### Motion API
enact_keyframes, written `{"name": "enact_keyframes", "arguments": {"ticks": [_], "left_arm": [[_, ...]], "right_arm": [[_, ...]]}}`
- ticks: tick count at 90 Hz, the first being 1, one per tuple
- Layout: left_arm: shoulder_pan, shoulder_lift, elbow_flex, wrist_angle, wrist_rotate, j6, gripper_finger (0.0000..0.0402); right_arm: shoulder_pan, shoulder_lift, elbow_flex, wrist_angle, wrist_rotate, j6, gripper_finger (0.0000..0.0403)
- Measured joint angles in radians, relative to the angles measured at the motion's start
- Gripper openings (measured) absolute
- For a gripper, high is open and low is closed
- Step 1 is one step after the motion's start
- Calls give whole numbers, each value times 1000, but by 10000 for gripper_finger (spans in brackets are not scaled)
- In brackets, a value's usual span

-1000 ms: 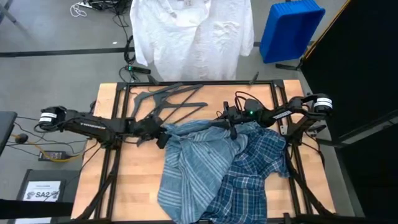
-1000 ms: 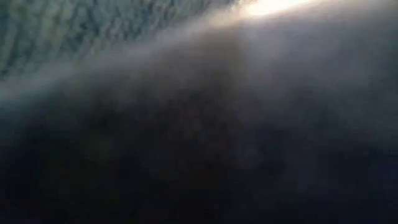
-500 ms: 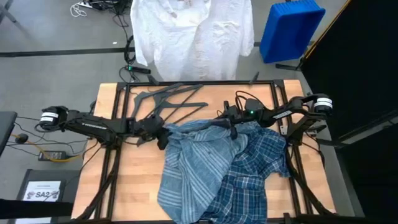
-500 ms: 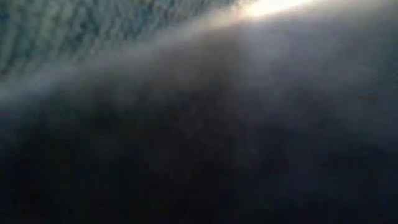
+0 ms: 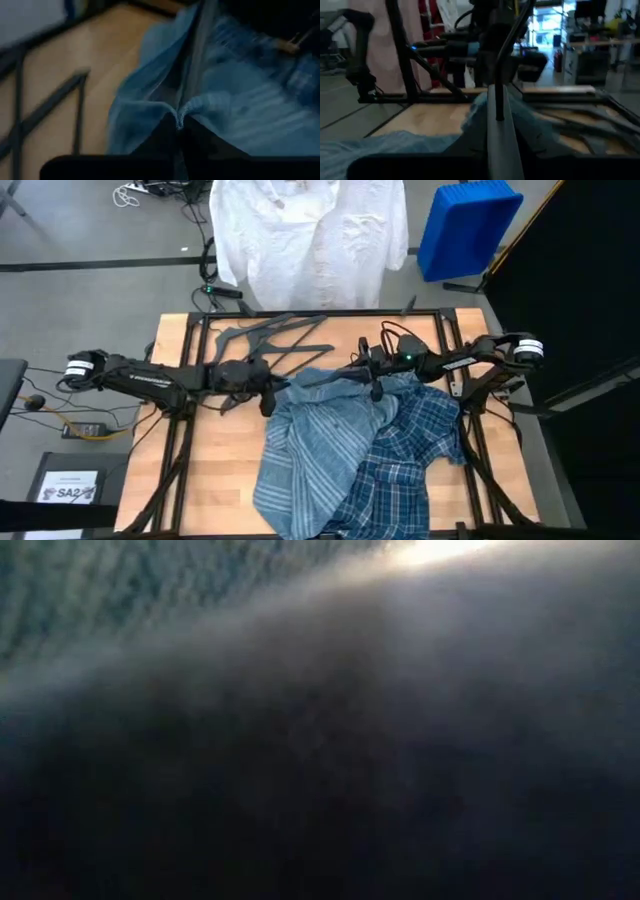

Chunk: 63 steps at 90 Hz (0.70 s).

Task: Hang clothes
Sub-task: Insert the black hanger into the green shirt

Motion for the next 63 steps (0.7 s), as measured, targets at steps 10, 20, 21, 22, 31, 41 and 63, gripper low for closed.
{"name": "enact_keyframes", "arguments": {"ticks": [10,20,21,22,31,41,63], "left_arm": [[0,2,101,-49,24,76,0],[0,5,222,-175,24,142,0],[0,6,235,-187,24,147,0],[0,6,248,-198,24,151,0],[0,19,350,-303,23,207,0],[0,25,453,-348,22,249,0],[-10,40,533,-352,59,261,24]], "right_arm": [[18,0,44,-19,2,0,22],[24,0,101,-42,9,-1,22],[24,0,107,-45,10,-1,22],[24,0,113,-49,10,-1,22],[24,0,183,-102,20,-6,22],[23,0,270,-189,20,-16,22],[30,1,416,-399,83,-35,22]]}}
